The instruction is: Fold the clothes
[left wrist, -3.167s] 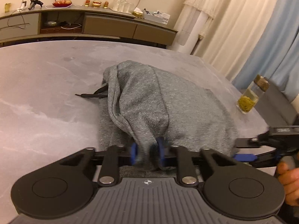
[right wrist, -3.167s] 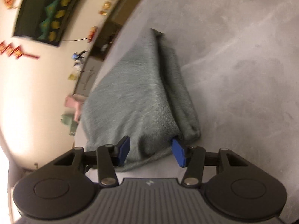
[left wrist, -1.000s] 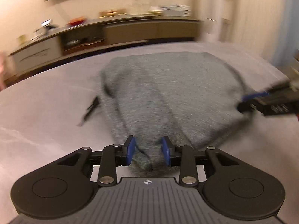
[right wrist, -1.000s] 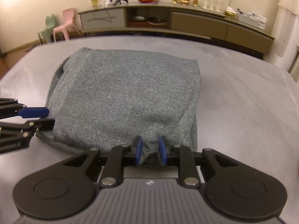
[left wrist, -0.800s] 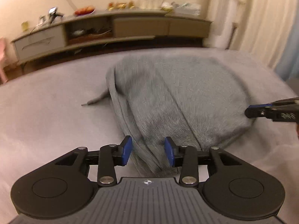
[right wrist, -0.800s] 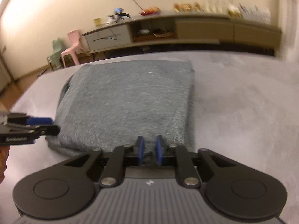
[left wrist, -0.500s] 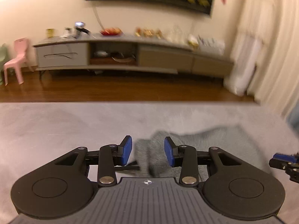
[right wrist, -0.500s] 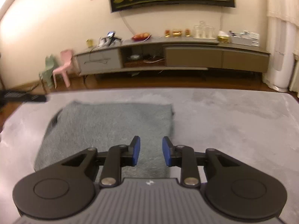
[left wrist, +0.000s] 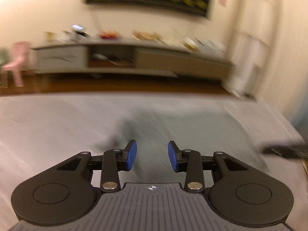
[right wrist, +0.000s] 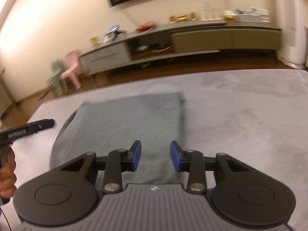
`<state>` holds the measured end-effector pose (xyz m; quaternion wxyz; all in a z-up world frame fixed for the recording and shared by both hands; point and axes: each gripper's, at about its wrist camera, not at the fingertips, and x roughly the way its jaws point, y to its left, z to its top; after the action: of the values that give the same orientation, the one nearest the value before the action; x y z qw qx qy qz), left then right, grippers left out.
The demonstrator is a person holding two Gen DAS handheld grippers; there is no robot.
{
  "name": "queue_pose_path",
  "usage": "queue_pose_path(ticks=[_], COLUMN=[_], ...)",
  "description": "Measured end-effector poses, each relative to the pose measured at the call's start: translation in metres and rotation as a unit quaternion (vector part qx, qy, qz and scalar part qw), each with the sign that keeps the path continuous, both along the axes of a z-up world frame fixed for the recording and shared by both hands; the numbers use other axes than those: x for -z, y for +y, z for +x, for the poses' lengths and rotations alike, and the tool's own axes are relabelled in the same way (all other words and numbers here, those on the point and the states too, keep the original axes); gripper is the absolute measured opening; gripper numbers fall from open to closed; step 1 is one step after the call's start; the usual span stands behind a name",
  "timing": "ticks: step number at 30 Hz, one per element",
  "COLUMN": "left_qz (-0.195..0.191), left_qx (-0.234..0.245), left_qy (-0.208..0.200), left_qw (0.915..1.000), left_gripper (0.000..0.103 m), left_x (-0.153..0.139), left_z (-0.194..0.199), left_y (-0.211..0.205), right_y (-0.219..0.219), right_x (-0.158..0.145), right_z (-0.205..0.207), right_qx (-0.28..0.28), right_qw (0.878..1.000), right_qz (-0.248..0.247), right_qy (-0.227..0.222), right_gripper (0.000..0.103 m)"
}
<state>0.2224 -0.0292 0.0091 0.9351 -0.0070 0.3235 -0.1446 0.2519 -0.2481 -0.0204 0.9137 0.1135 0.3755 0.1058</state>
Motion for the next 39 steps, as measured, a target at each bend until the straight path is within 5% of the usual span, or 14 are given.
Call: queue_pose_path(ticks=[3, 5, 10, 13, 16, 22, 25, 39], left_qz=[0.036, 0.047, 0.058, 0.044, 0.025, -0.026, -0.02, -0.014], left_qx=[0.02, 0.016, 0.017, -0.012, -0.038, -0.004, 0.006, 0.002], left_qy=[0.027, 0.019, 0.026, 0.04, 0.05, 0.027, 0.011, 0.032], left_qw=[0.9988, 0.9986, 0.9978, 0.9981, 0.9977, 0.9993, 0.9997, 0.9994], left_gripper=[0.039, 0.043, 0.056, 0.063, 0.081, 0.093, 0.102, 0.102], left_x=[0.03, 0.044, 0.047, 0.035, 0.024, 0.004, -0.005, 0.01], left_z=[-0.013, -0.019, -0.007, -0.018, -0.037, -0.111, -0.133, -0.171], left_y=[-0.022, -0.026, -0.017, -0.003, 0.005, -0.009, -0.022, -0.057], right_y=[0.025, 0.033, 0.027, 0.035, 0.044, 0.058, 0.063, 0.058], right_x=[0.025, 0.034, 0.031, 0.018, 0.004, -0.009, -0.012, -0.01], right_z=[0.005, 0.002, -0.001, -0.017, -0.045, -0.074, -0.089, -0.123], right_qx=[-0.033, -0.038, -0.031, -0.022, -0.021, -0.028, -0.027, -0.021], right_qw=[0.998, 0.994, 0.996, 0.993, 0.989, 0.989, 0.989, 0.987], right_qz=[-0.044, -0.096, -0.082, -0.11, -0.144, -0.146, -0.146, -0.158], right_qy=[0.042, 0.027, 0.031, 0.019, -0.003, -0.005, -0.009, -0.015], right_gripper=[0.034, 0.045, 0.045, 0.041, 0.042, 0.049, 0.053, 0.063])
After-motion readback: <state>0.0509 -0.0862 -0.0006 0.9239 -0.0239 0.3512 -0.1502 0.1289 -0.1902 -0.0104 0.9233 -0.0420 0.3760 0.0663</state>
